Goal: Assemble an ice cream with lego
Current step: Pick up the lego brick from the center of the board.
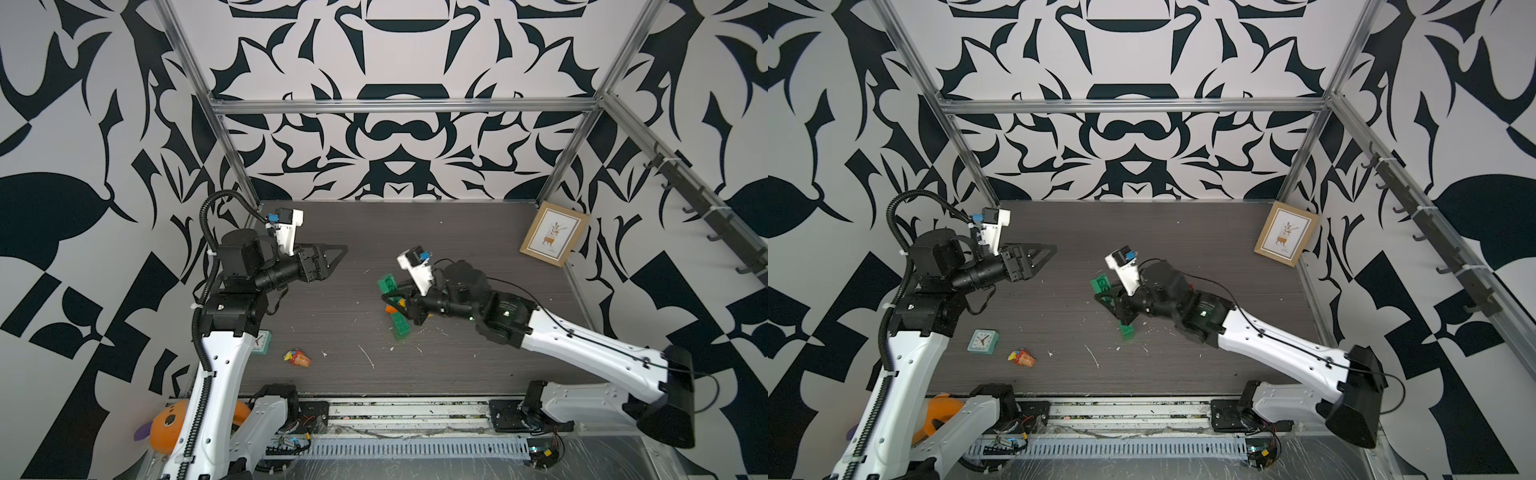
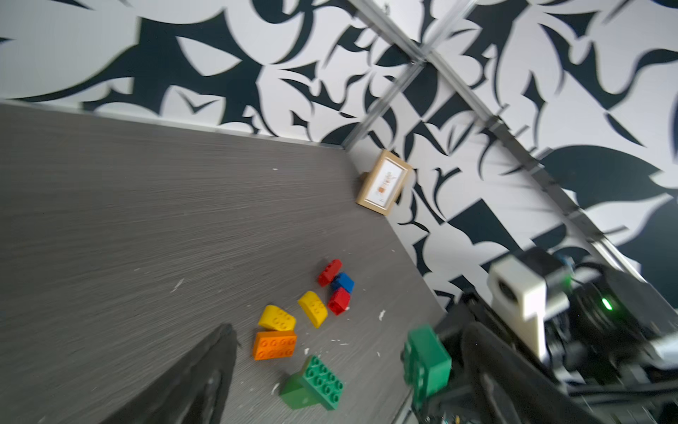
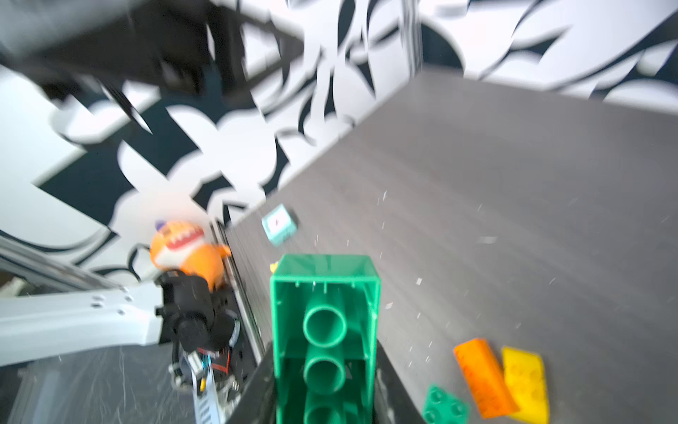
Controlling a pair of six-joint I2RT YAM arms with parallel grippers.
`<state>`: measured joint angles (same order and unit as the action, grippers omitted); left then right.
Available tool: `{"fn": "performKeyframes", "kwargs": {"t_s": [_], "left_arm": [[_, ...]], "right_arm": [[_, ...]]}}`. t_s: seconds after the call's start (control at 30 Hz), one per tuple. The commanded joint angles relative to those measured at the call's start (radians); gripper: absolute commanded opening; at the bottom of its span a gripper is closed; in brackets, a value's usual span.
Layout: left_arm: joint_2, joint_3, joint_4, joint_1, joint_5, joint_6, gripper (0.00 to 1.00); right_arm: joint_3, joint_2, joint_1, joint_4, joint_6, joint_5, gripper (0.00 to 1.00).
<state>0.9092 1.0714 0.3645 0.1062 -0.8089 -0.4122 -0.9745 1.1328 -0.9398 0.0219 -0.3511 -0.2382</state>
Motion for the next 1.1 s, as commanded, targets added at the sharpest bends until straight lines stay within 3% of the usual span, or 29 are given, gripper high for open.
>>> {"fn": "performKeyframes", "kwargs": {"t_s": [0.0, 0.13, 0.23, 0.37, 0.8, 0.87, 0.97, 1.07], "left_arm": [[0.01, -0.009, -0.165, 0.125, -0.149, 0.032, 0.99], [0.062, 0.001, -0.168, 0.274, -0.148, 0.112, 1.0], [0.089, -0.01, -0.205, 0.3, -0.188, 0.111, 0.96], [0.093, -0.038, -0.276, 0.339, -0.22, 0.099, 0.78], [0.049, -0.104, -0.335, 0.404, -0.233, 0.081, 0.75], [0.05, -0.106, -0.338, 0.406, -0.234, 0.08, 0.68], [0.064, -0.107, -0.341, 0.422, -0.235, 0.079, 0.43], [0.078, -0.107, -0.348, 0.441, -0.232, 0.08, 0.41]], "right_arm": [[0.073, -0.04, 0.03, -0.161, 0.063, -0.232, 0.14], [0.088, -0.068, 0.042, -0.217, 0.083, -0.342, 0.13], [0.088, -0.07, 0.044, -0.243, 0.086, -0.368, 0.13], [0.094, -0.07, 0.043, -0.27, 0.089, -0.362, 0.14], [0.094, -0.06, 0.044, -0.29, 0.092, -0.342, 0.16], [0.096, -0.061, 0.044, -0.293, 0.092, -0.339, 0.16], [0.099, -0.059, 0.044, -0.309, 0.083, -0.328, 0.16], [0.095, -0.053, 0.044, -0.31, 0.08, -0.326, 0.17]]}}
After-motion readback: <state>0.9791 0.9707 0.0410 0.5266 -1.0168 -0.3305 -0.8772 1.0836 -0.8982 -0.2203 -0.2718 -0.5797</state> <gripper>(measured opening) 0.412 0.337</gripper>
